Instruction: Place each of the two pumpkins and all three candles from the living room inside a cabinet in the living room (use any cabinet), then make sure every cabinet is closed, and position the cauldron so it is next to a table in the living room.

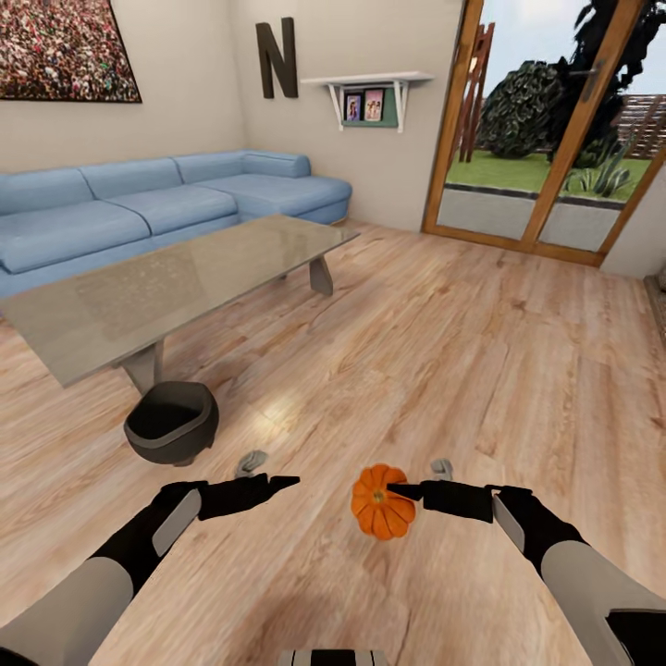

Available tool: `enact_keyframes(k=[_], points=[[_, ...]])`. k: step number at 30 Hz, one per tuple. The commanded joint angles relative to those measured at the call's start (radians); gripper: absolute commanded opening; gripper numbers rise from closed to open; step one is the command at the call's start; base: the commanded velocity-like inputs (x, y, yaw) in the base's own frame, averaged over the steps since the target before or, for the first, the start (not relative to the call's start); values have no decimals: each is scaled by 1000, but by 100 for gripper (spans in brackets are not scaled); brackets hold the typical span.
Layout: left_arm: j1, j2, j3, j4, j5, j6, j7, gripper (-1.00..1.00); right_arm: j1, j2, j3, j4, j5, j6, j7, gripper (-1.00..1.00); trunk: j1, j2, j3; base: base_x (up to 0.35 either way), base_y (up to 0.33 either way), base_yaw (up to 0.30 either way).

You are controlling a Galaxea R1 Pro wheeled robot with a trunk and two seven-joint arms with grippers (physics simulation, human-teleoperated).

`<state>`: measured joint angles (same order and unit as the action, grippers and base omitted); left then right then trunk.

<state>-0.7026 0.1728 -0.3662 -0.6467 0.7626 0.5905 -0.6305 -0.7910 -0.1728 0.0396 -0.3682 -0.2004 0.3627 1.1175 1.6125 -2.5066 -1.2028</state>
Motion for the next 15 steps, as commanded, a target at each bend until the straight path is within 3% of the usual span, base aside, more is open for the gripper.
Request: enact_keyframes(k=[1, 7, 15], points=[[0, 5, 0, 0, 0, 0, 0, 100, 0, 0, 0, 0, 1, -1, -1, -100, 0, 0, 4, 0, 0, 0], [0, 27, 1, 1, 1, -3, -1, 100, 0, 2, 0, 1, 1, -1, -2, -100, -3, 2, 27, 0, 0, 0], [0, 32, 1, 1, 1, -4, -2, 100, 1, 3, 0, 2, -1, -1, -3, -100, -7, 4, 58, 0, 0, 0]])
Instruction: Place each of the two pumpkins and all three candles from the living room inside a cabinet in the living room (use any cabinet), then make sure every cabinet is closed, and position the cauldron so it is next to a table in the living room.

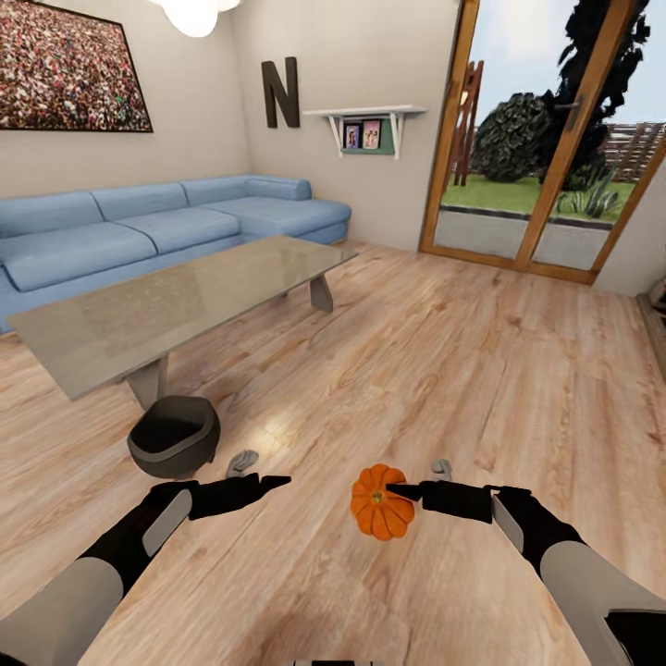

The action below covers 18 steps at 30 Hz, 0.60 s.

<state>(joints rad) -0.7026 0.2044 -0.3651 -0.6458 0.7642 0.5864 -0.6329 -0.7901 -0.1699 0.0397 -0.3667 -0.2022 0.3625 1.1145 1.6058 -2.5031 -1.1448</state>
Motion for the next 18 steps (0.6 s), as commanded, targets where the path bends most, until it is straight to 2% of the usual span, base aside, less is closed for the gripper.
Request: enact_keyframes(k=[1, 6, 10, 14, 16, 18], points=[[0, 0, 0, 0, -1, 0, 0, 100, 0, 0, 0, 0, 0, -1, -1, -100, 0, 0, 4, 0, 0, 0], [0, 0, -1, 7, -1, -1, 2, 100, 0, 1, 0, 1, -1, -2, -6, -100, -3, 1, 23, 0, 0, 0], [0, -3, -3, 66, -3, -4, 4, 100, 0, 0, 0, 0, 0, -1, -18, -100, -4, 2, 39, 0, 0, 0], [0, -3, -3, 157, -3, -17, 5, 100, 0, 1, 1, 1, 0, -1, -25, -100, -10, 10, 54, 0, 0, 0], [0, -3, -4, 199, -5, -45, 6, 100, 0, 1, 2, 1, 0, -1, -34, -100, -17, 24, 60, 0, 0, 0], [0, -9, -4, 251, -20, -83, 14, 100, 0, 1, 2, 1, -1, -1, -49, -100, -25, 38, 66, 0, 0, 0]])
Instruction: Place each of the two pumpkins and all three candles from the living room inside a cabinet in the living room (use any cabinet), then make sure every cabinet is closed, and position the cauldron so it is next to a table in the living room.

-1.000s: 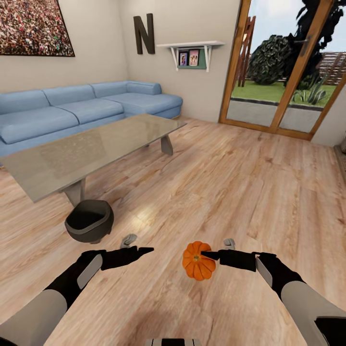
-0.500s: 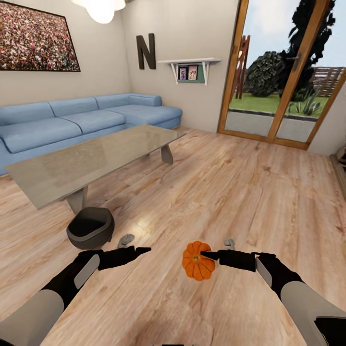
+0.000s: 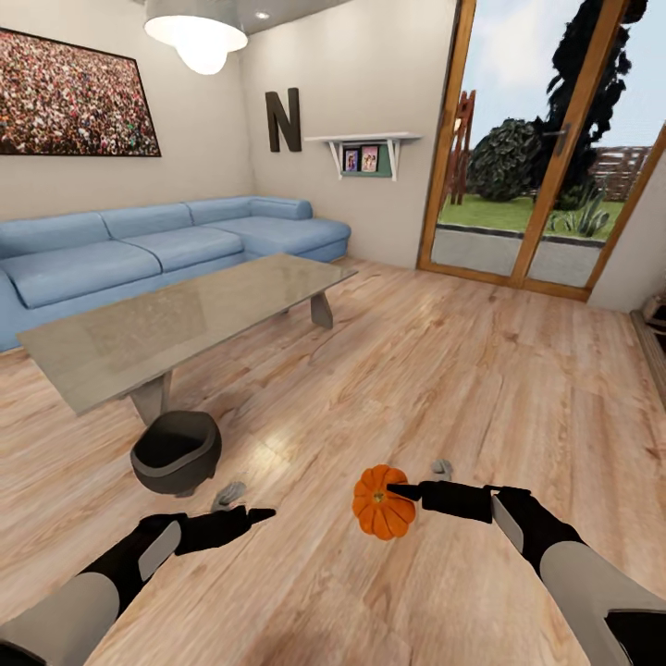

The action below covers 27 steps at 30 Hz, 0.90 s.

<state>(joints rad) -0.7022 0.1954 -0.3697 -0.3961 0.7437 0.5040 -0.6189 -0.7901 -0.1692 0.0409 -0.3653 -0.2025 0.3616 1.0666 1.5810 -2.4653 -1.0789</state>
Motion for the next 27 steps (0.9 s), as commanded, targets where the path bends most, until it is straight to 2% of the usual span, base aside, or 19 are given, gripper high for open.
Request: enact_keyframes(k=[1, 3, 6, 12, 18, 24, 27], points=[[0, -5, 0, 32, -15, -24, 9, 100, 0, 0, 0, 0, 0, 0, -9, -100, -4, 7, 3, 0, 0, 0], [0, -21, 0, 114, -58, -95, 41, 100, 0, 0, 1, 0, 0, 0, -24, -100, -12, 21, 10, 0, 0, 0], [0, -37, 0, 210, -84, -177, 64, 100, 0, 0, 1, -1, 2, 0, -28, -100, -23, 42, 19, 0, 0, 0], [2, -39, 1, 309, -89, -225, 71, 100, 0, 0, 1, 0, -1, -1, -31, -100, -46, 84, 38, 0, 0, 0], [7, -42, 1, 430, -88, -343, 71, 100, 1, 0, 1, 2, -1, -5, -31, -100, -69, 126, 57, 0, 0, 0], [47, -41, 1, 450, -87, -369, 71, 100, 7, 3, 3, 33, -2, -62, -31, -100, -92, 168, 75, 0, 0, 0], [74, -41, 2, 450, -88, -371, 72, 100, 8, 14, 7, 53, 2, -79, -31, -100, -104, 189, 85, 0, 0, 0]])
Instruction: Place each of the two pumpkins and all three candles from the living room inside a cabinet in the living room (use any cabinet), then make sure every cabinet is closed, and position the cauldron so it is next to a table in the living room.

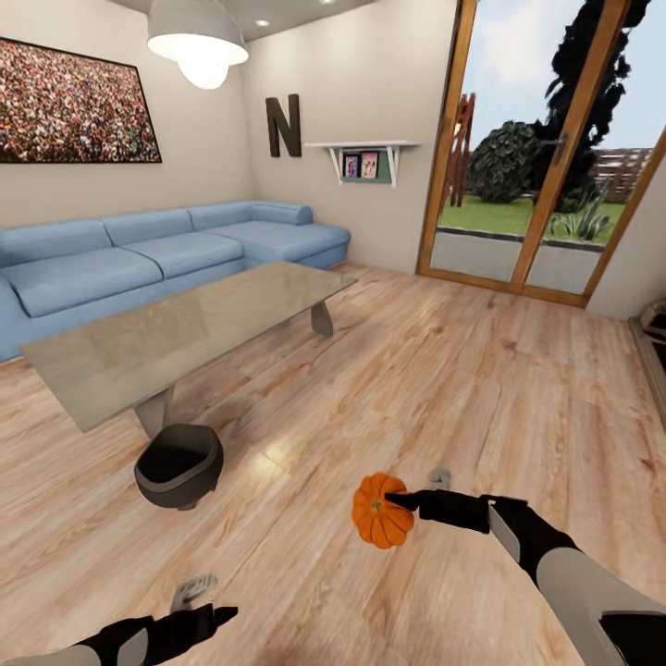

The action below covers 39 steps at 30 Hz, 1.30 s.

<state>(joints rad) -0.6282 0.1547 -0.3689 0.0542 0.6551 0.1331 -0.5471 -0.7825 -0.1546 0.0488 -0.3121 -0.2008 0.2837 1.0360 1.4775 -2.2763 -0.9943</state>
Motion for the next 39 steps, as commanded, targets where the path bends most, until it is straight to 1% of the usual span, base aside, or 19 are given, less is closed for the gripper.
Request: enact_keyframes(k=[1, 7, 9, 11, 14, 16, 17, 21, 26, 39], points=[[8, 0, 1, 0, 0, 0, 0, 100, 0, 3, 0, 9, 6, -4, -1, -100, -4, 7, 3, 0, 0, 0], [47, 3, 0, 1, 0, -2, 2, 100, 20, 8, 2, 54, 85, -44, 0, -100, -27, 49, 22, 0, 0, 0], [67, 0, -2, 1, -1, -13, 27, 100, 31, 10, 4, 57, 115, -55, -2, -100, -35, 63, 28, 0, 0, 0], [85, -5, -6, 1, -1, -54, 85, 100, 39, 10, 4, 58, 133, -61, -2, -100, -42, 77, 35, 0, 0, 0], [103, -31, -8, 1, -2, -122, 211, 100, 45, 10, 5, 58, 142, -69, -4, -100, -54, 98, 44, 0, 0, 0], [111, -50, -10, 1, -2, -141, 275, 100, 47, 11, 5, 59, 144, -71, -9, -100, -61, 112, 50, 0, 0, 0], [114, -57, -12, 1, -2, -146, 293, 100, 48, 12, 5, 58, 145, -71, -14, -100, -65, 119, 53, 0, 0, 0], [119, -68, -25, 1, -2, -153, 320, 100, 49, 21, 5, 58, 147, -72, -44, -100, -81, 147, 66, 0, 0, 0], [120, -72, -35, 0, -2, -156, 326, 100, 49, 27, 5, 57, 148, -73, -74, -100, -100, 182, 81, 0, 0, 48], [120, -75, -35, 0, -2, -155, 328, 100, 49, 27, 5, 57, 149, -74, -82, -100, -150, 273, 112, 0, 0, 237]])
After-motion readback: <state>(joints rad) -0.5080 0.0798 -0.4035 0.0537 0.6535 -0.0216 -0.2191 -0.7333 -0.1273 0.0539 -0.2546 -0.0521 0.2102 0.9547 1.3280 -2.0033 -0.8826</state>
